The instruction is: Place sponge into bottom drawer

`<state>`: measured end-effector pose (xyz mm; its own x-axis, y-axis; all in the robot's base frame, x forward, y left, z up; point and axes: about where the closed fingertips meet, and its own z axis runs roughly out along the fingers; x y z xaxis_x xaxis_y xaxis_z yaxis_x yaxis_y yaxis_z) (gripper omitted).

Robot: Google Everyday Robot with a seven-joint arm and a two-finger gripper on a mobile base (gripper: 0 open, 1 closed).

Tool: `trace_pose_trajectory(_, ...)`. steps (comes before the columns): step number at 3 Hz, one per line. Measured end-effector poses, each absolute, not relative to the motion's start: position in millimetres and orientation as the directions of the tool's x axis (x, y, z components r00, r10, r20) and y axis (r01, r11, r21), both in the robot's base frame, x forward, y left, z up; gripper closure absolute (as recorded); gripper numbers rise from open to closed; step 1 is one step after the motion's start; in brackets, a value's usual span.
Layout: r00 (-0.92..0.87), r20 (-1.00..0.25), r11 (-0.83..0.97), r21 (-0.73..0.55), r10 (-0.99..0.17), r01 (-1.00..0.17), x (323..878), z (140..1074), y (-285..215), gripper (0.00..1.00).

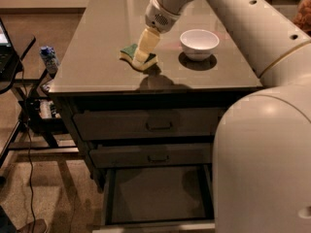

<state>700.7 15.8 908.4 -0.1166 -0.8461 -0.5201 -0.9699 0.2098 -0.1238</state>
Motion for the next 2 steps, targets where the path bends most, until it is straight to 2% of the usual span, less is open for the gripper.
trace_pose_trajectory(2,-0.183,-0.543,0.273,-0.091,-0.82,-0.958,728,888,20,0.0)
